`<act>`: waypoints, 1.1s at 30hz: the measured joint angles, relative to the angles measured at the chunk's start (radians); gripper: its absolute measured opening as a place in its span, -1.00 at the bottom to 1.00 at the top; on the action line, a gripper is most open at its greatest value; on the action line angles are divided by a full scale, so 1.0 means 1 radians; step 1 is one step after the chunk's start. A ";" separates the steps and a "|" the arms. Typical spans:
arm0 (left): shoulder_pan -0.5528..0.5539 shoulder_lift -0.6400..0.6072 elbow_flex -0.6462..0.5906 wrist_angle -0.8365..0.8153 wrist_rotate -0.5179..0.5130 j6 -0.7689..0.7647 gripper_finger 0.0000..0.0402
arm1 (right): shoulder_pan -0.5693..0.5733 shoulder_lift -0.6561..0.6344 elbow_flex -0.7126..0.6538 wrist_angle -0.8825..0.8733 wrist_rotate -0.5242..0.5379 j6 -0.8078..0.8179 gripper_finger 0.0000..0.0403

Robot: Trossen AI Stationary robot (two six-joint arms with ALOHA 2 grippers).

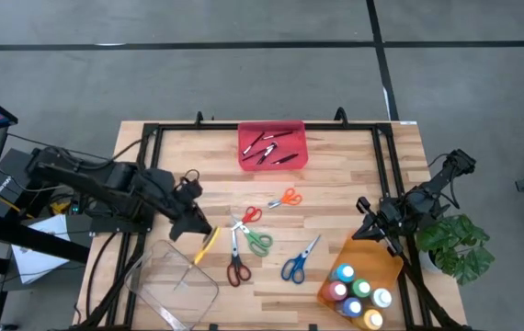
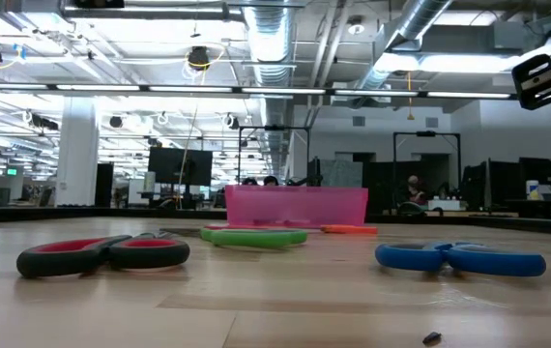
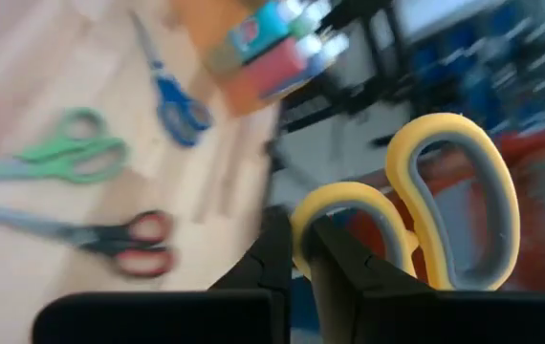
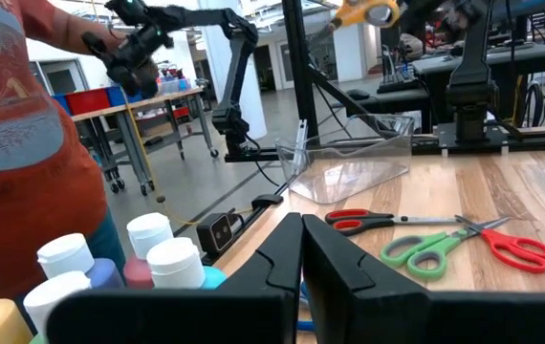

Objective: Pick & Place Paint Supplies
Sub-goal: Put the yellow scissors into the transparent bin

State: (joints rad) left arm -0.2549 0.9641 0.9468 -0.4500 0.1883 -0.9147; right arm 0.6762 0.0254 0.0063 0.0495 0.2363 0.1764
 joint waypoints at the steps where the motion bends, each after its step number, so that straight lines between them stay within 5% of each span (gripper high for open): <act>1: -0.010 0.015 0.043 -0.054 -0.025 0.054 -0.94 | 0.000 0.000 0.000 0.000 0.000 0.000 -0.96; 8: -0.083 0.114 0.287 -0.384 -0.161 0.464 -0.94 | 0.000 0.000 0.000 0.000 0.000 0.000 -0.96; 14: -0.172 0.187 0.293 -0.499 -0.194 0.825 -0.89 | 0.000 0.000 0.000 0.000 0.000 0.000 -0.96; 28: -0.345 0.345 0.209 -0.510 -0.198 0.834 -0.91 | 0.000 0.000 0.000 0.000 0.000 0.000 -0.96; 33: -0.402 0.394 0.173 -0.398 -0.196 0.816 -0.91 | 0.000 0.000 0.000 0.000 0.000 0.000 -0.96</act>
State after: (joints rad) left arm -0.6572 1.3580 1.1195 -0.8484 -0.0072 -0.0988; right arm 0.6759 0.0254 0.0061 0.0496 0.2361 0.1764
